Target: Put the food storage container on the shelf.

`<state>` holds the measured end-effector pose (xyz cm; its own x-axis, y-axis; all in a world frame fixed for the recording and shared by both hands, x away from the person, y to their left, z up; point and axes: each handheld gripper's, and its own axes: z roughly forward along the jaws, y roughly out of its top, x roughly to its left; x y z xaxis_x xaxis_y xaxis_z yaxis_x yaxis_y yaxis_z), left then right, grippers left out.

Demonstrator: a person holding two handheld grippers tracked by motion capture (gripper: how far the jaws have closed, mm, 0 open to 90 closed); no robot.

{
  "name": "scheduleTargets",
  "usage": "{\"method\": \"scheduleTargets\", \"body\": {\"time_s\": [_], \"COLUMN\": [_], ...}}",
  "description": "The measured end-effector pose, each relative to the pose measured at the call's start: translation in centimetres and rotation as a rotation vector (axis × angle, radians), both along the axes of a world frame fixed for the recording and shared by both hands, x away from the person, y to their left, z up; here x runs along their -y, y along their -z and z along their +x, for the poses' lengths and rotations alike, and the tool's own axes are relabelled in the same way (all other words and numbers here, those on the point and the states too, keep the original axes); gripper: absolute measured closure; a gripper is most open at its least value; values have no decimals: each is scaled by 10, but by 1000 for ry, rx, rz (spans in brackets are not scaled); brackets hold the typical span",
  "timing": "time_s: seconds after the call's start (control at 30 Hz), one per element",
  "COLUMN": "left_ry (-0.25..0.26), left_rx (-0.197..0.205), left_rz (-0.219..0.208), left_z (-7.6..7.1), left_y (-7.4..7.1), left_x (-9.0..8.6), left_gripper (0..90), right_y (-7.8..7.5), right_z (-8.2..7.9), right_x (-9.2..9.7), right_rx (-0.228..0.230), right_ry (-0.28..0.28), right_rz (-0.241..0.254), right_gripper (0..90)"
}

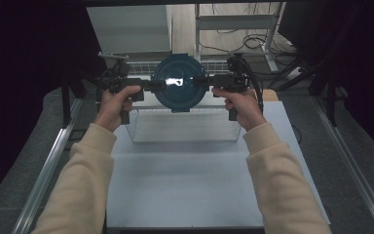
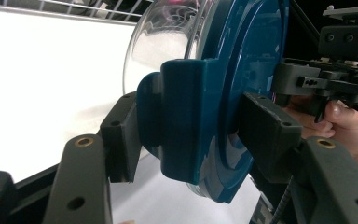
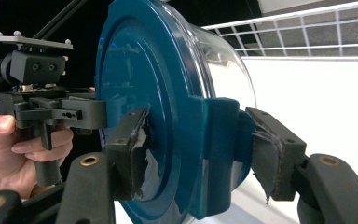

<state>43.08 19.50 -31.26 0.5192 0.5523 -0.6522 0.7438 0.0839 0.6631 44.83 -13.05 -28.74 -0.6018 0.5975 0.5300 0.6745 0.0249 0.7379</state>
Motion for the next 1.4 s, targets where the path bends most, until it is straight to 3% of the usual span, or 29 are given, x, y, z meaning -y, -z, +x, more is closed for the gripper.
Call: {"method": "scheduleTargets", "body": {"time_s": [0.2,0.37,0.67,0.83,1.0,1.1,1.17,1.33,1.4], "left_ry": [-5,-28,-81,-84,-87,-95,-95,-163,-182], "left_rx": [-53,-82,-171,-197,-195,-180,-160,-57,-30], "left_rz": [-3,-19,-115,-163,-170,-159,-141,-38,-31], "left_z": [18,24,50,57,58,56,55,46,40], "left_y": [8,10,22,32,34,34,33,24,20], "left_x": [2,3,4,3,4,7,8,7,4], "left_gripper": [418,418,401,390,373,361,345,291,276], "right_y": [9,15,27,34,39,39,38,26,20], "right_z": [21,30,49,56,60,60,57,47,41], "right_x": [2,3,8,11,13,12,8,6,10], "right_rx": [-44,-82,-219,-268,-308,-289,-245,-156,-87], "right_ry": [6,28,78,111,126,131,146,209,221], "right_rz": [7,38,105,144,165,161,126,79,87], "right_gripper": [415,413,388,380,371,351,293,141,136]}}
